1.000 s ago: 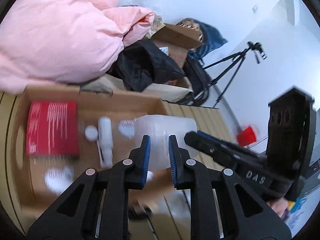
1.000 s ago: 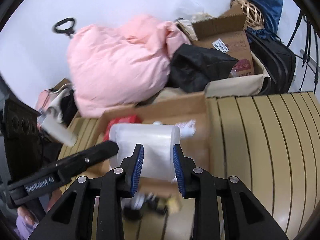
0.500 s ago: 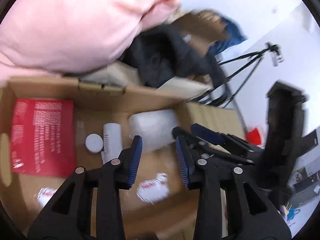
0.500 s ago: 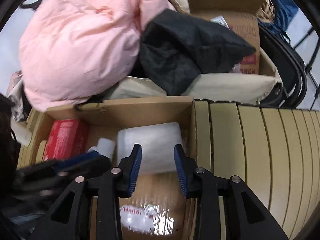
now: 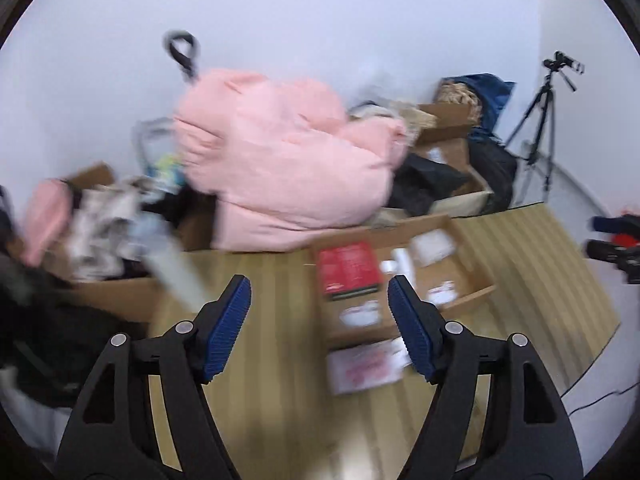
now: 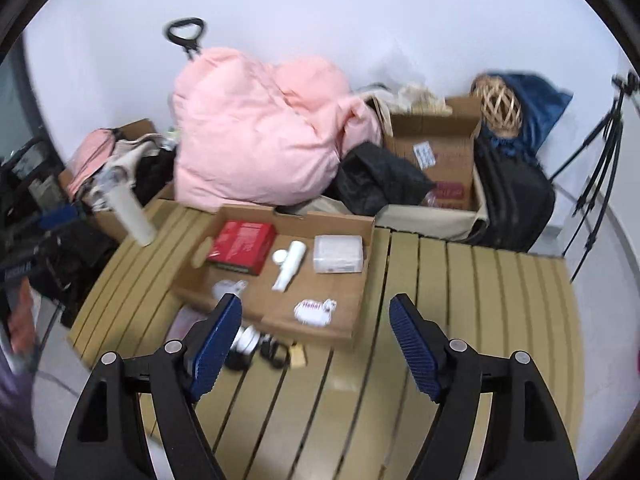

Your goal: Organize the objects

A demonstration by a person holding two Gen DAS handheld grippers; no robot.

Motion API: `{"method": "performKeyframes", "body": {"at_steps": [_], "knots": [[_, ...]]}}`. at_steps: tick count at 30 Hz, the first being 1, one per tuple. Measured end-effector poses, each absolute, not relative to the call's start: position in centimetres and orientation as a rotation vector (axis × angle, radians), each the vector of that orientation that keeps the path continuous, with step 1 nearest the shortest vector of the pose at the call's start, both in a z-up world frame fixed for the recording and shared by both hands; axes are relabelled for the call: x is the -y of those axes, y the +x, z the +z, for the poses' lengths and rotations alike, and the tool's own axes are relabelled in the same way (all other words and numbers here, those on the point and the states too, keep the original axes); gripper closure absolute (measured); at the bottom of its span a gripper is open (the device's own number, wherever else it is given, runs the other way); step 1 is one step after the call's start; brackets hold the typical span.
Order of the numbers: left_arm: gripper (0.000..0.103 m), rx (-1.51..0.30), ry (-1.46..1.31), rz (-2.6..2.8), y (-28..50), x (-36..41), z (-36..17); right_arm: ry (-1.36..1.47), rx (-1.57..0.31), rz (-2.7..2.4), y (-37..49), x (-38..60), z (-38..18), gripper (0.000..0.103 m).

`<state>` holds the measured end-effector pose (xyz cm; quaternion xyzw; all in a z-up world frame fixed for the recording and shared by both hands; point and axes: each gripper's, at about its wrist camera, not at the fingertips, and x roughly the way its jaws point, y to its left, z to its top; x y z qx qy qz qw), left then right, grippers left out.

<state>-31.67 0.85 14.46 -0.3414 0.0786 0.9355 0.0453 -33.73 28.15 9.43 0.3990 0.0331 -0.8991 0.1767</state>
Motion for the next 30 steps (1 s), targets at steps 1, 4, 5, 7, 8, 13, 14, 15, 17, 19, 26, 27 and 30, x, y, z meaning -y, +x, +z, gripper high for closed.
{"method": "performKeyframes", "body": {"at_steps": [1,4,5,7,8,13,14,15,17,19,26,27,30], "knots": [[0.034,-0.260,-1.024,2.883,-30.7,-0.2,16.1,1.114,-0.101,-2.540,-32.6,-28.3,10.4,0.022],[0.032,-0.301,-0.939,2.974,-27.3,1.5,21.5,1.075,-0.106,-2.540,-28.6,-29.0,13.7,0.022],[0.032,-0.311,-0.904,3.006,-26.3,2.0,23.3,1.057,-0.111,-2.558,-27.2,-29.3,14.8,0.022],[0.032,-0.294,-0.856,3.047,-24.7,3.2,26.2,1.023,-0.126,-2.590,-25.4,-29.8,16.3,0.022],[0.032,-0.280,-0.843,3.062,-24.1,3.6,27.5,1.007,-0.127,-2.604,-24.5,-30.1,17.1,0.022],[0.026,-0.194,-0.844,3.052,-21.9,3.6,31.4,0.940,-0.209,-2.618,-20.3,-30.2,20.4,0.022],[0.025,-0.187,-0.838,3.037,-21.5,3.3,31.5,0.923,-0.242,-2.619,-19.7,-30.0,20.9,0.022],[0.017,-0.187,-0.839,3.016,-21.0,2.9,31.0,0.904,-0.279,-2.618,-18.9,-29.6,21.5,0.022],[0.007,-0.207,-0.858,2.959,-20.6,1.9,28.6,0.883,-0.302,-2.602,-17.9,-29.1,21.8,0.019],[0.007,-0.243,-0.912,2.901,-20.3,1.4,25.7,0.896,-0.297,-2.584,-17.6,-28.2,20.7,0.019],[0.007,-0.110,-1.287,2.606,-22.5,0.7,8.0,1.175,-0.192,-2.395,-21.3,-24.8,8.5,0.019],[0.007,-0.105,-1.378,2.553,-23.4,0.5,5.1,1.201,-0.159,-2.365,-21.7,-24.2,6.8,0.019],[0.007,0.035,-1.492,2.458,-26.3,0.9,-1.2,1.256,-0.090,-2.276,-23.7,-21.4,1.0,0.027]]}}
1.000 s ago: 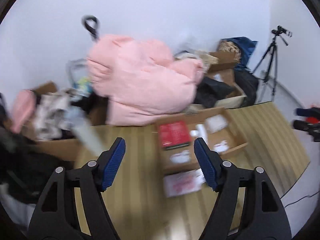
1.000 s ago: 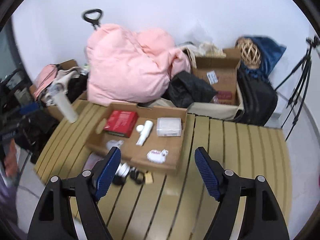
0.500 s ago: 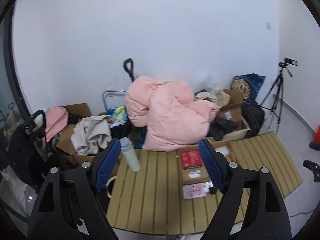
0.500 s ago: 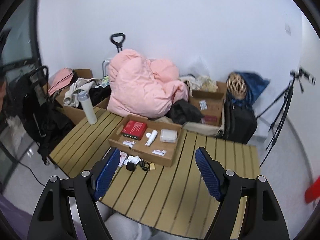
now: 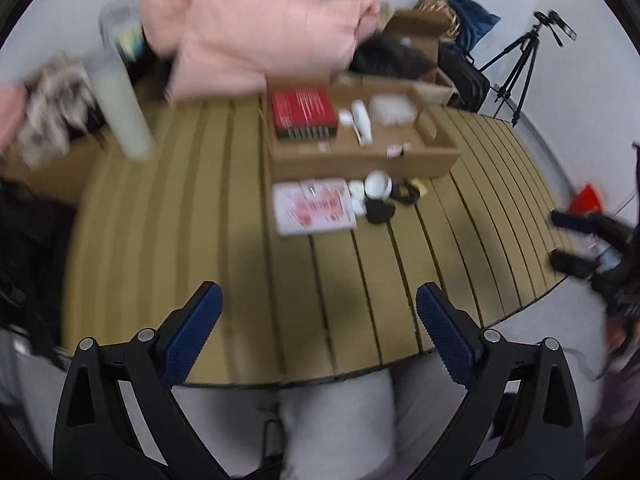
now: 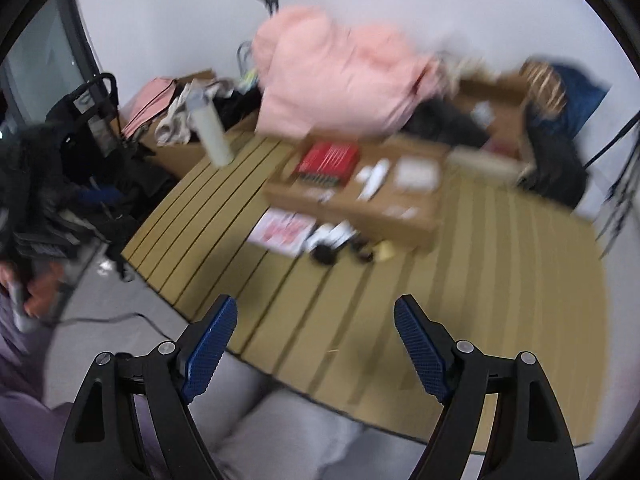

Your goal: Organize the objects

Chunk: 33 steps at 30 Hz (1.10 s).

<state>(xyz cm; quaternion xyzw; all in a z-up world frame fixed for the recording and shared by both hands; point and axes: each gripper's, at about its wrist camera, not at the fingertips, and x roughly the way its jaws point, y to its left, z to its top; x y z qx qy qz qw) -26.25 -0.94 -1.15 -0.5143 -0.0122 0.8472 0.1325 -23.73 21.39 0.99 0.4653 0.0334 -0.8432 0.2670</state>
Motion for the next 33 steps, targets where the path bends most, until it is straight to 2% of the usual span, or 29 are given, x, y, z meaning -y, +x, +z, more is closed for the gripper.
{"method": "performKeyframes", "body": {"at_steps": [4,5,6,8,10,13,15,17,18,19,22,24,26,33], "knots": [[0.014,-0.030,-1.456,2.541,-30.6,1.0,-6.7,1.309,0.012,-2.215,-27.7,-16.8,-5.4,0.046],[0.017,0.006,-1.494,2.511,-32.0,1.1,-8.1,1.328,0.044,-2.202,-29.1,-15.7,-6.9,0.051],[0.024,0.043,-1.506,2.485,-32.7,1.2,-8.8,1.350,0.084,-2.197,-30.6,-14.8,-8.5,0.052],[0.028,0.108,-1.495,2.452,-34.5,1.5,-10.4,1.396,0.150,-2.176,-33.2,-13.3,-11.2,0.057],[0.042,0.118,-1.488,2.450,-35.6,1.6,-11.5,1.423,0.163,-2.175,-35.3,-11.7,-13.1,0.058],[0.042,0.125,-1.491,2.429,-36.9,1.6,-12.9,1.455,0.091,-2.222,-37.2,-10.1,-15.1,0.059],[0.043,0.155,-1.499,2.402,-37.8,2.0,-13.7,1.468,0.115,-2.205,-38.0,-9.5,-16.1,0.061],[0.057,0.188,-1.509,2.382,-38.3,2.3,-14.5,1.457,0.121,-2.209,-38.3,-9.3,-16.3,0.063],[0.075,0.194,-1.517,2.376,-38.5,2.3,-14.9,1.441,0.108,-2.219,-38.3,-9.1,-16.3,0.064],[0.078,0.184,-1.535,2.386,-38.5,2.3,-15.1,1.431,0.095,-2.216,-38.3,-8.9,-16.4,0.066],[0.084,0.173,-1.511,2.394,-37.3,2.5,-14.4,1.426,0.068,-2.202,-37.9,-8.7,-16.4,0.071],[0.085,0.255,-1.491,2.357,-35.3,3.0,-13.5,1.448,0.074,-2.172,-36.8,-9.1,-16.1,0.075],[0.085,0.310,-1.511,2.323,-32.8,2.9,-13.0,1.440,0.089,-2.148,-34.9,-9.6,-15.4,0.075],[0.085,0.311,-1.507,2.246,-26.5,-0.6,-13.4,1.523,0.038,-2.188,-26.8,-13.4,-15.8,0.075]]}}
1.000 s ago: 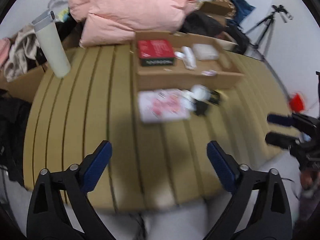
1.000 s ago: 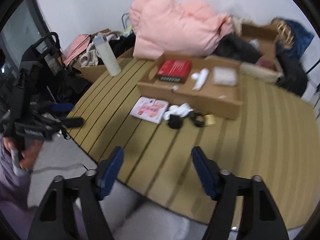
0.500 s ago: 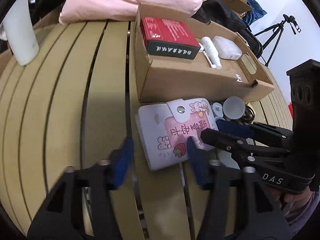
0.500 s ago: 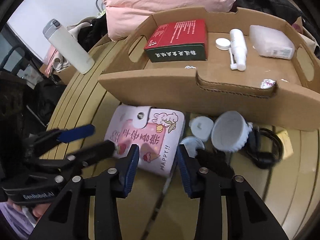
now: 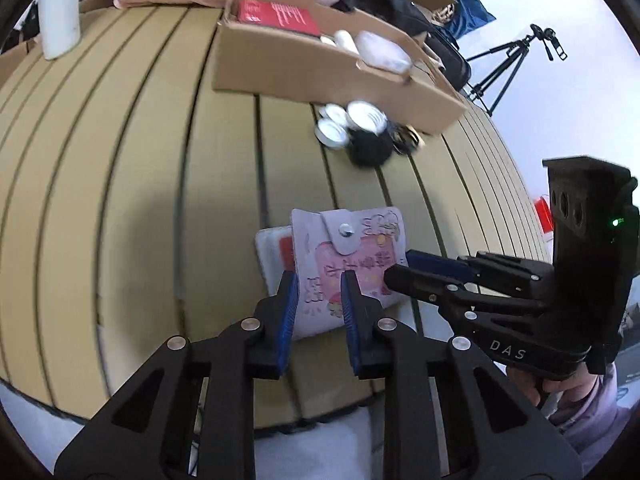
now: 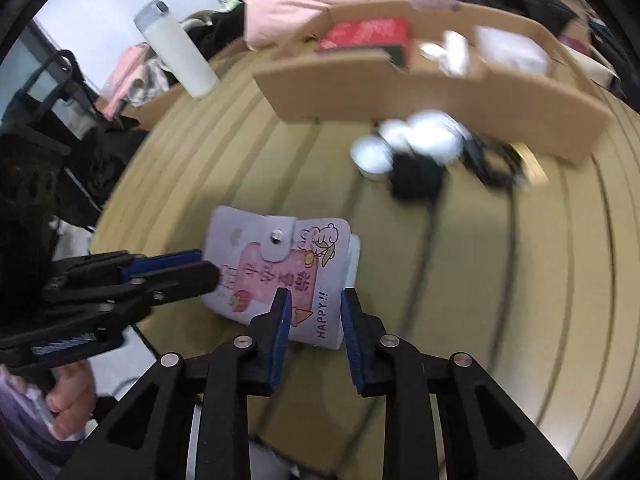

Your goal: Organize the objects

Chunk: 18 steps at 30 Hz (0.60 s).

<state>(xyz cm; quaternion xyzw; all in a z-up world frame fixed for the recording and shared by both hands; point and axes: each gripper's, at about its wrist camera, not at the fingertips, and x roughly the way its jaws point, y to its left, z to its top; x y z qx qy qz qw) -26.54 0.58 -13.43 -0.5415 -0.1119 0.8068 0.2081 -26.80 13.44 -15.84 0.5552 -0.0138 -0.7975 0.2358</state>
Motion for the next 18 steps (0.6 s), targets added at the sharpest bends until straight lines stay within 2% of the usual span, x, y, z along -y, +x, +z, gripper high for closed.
{"method": "performKeyframes", "body": {"at_steps": [5,9,11,14,18], "knots": [[0.084,0.291,-1.577,2.228,-26.2,-1.1,-14.8,1.526,0.231,-2.174,-25.8,-16.2,-17.0,0.075],[0.083,0.285,-1.544,2.259,-26.3,-1.0,-14.8,1.502,0.255,-2.194,-26.1,-16.2,-17.3,0.075],[0.089,0.293,-1.547,2.277,-26.2,-0.9,-14.6,1.498,0.282,-2.192,-26.4,-16.3,-17.3,0.075],[0.091,0.279,-1.522,2.283,-25.8,-1.1,-13.2,1.508,0.290,-2.181,-26.5,-16.3,-17.0,0.077],[0.091,0.324,-1.423,2.289,-27.1,-1.2,-8.6,1.419,0.320,-2.261,-26.2,-17.4,-12.8,0.081]]}}
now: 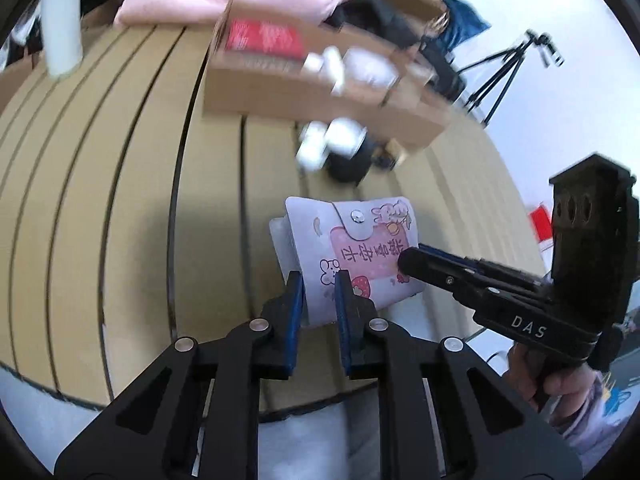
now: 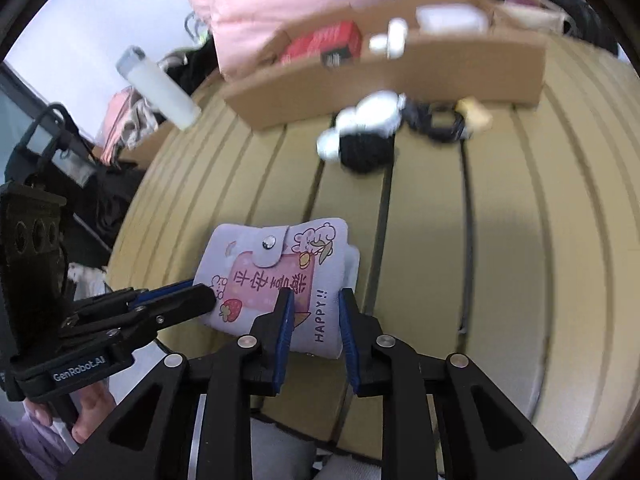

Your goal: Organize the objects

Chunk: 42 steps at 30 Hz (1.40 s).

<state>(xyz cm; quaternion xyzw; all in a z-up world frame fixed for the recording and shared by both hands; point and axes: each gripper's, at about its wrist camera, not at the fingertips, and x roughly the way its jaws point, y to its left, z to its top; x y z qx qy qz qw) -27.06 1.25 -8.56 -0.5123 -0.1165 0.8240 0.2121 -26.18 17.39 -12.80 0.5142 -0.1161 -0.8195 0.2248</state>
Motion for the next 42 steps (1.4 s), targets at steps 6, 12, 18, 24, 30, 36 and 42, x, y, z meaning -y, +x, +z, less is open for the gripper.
{"method": "performKeyframes", "body": {"at_steps": [6,12,18,24,30,36,42], "knots": [[0.091,0.201,-1.293,2.341,-34.5,-3.1,-0.4,1.269,0.327,-2.371,-32.2,-18.4,-4.5,0.082],[0.091,0.190,-1.357,2.339,-43.9,-3.3,-1.8,1.313,0.326,-2.383,-42.3,-17.0,-4.3,0.082],[0.091,0.054,-1.527,2.365,-47.8,-2.6,-7.6,1.510,0.394,-2.240,-47.5,-14.9,-12.0,0.082],[0.085,-0.019,-1.581,2.414,-47.9,-1.8,-9.4,1.544,0.374,-2.194,-48.9,-12.3,-15.2,0.082],[0.042,-0.043,-1.474,2.504,-45.2,-1.2,-4.6,1.506,0.335,-2.248,-48.1,-14.4,-12.3,0.029],[0.031,-0.091,-1.456,2.553,-39.7,-1.1,1.3,1.413,0.160,-2.374,-42.5,-18.2,-4.8,0.013],[0.011,-0.010,-1.258,2.616,-28.6,0.3,6.8,1.306,-0.019,-2.457,-31.0,-21.4,2.2,0.013]]}}
